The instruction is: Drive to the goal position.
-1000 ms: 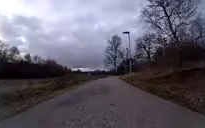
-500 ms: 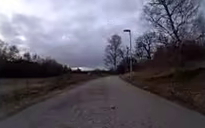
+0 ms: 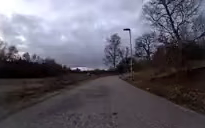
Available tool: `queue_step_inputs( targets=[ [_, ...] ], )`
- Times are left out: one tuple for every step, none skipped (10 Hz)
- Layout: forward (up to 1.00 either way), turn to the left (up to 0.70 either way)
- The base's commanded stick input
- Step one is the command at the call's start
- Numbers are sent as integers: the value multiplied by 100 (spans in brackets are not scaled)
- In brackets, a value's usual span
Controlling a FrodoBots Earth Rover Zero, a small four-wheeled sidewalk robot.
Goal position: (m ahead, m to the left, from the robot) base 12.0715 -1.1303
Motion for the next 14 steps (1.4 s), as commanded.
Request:
queue_step_inputs(
  targets=[
    [49, 0],
    [47, 0],
    [47, 0],
    [49, 0],
    [50, 0],
    [50, 0],
    [50, 0],
    [50, 0],
    [50, 0],
    [50, 0],
    [50, 0],
    [50, 0],
    [50, 0],
    [50, 0]
  ],
)
